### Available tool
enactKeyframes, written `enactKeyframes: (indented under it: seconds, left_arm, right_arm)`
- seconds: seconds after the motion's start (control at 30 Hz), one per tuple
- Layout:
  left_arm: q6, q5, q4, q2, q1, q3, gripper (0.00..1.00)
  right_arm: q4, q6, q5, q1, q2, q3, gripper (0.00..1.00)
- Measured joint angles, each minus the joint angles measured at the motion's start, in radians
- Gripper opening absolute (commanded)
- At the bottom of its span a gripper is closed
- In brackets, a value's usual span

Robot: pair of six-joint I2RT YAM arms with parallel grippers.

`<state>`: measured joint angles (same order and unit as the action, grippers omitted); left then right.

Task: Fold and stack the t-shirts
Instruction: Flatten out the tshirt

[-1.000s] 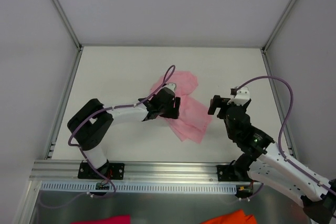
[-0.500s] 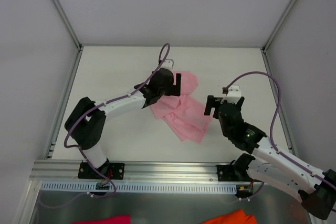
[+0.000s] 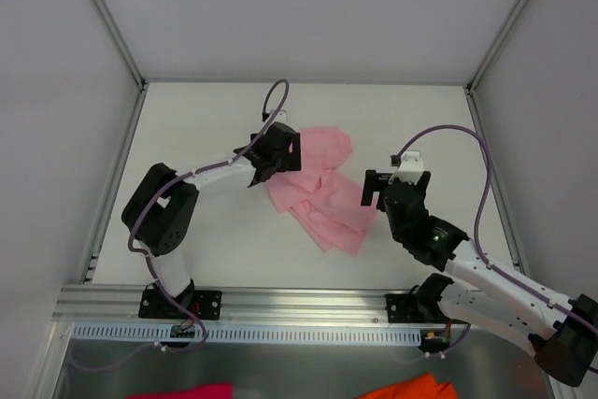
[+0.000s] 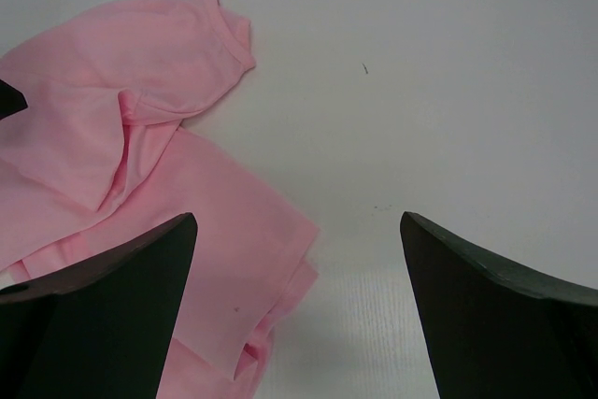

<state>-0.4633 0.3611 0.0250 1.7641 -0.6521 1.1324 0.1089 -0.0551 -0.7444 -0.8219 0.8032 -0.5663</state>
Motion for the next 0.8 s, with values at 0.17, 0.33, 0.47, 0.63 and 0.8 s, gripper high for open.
enactKeyframes:
  seconds: [0.17,0.33,0.47,0.63,0.8]
  left_arm:
    - [-0.007,-0.007,-0.012,0.036,0.006,-0.018,0.78]
    - [-0.013,-0.008,-0.015,0.048,0.006,-0.019,0.78]
    - [-0.017,0.001,-0.016,0.048,0.006,-0.020,0.78]
    - [-0.017,0.034,-0.019,0.026,0.006,-0.051,0.79]
    - [-0.017,0.055,-0.017,-0.005,0.006,-0.068,0.79]
  right_arm:
    - [-0.001,0.003,-0.003,0.000,0.005,0.000,0.96]
    - [-0.008,0.005,-0.006,0.000,0.039,0.000,0.97]
    - [-0.009,0.008,-0.007,0.000,0.070,0.000,0.96]
    - [-0.018,0.012,-0.007,0.000,0.099,0.000,0.96]
    - [-0.022,0.015,-0.007,0.000,0.114,0.000,0.96]
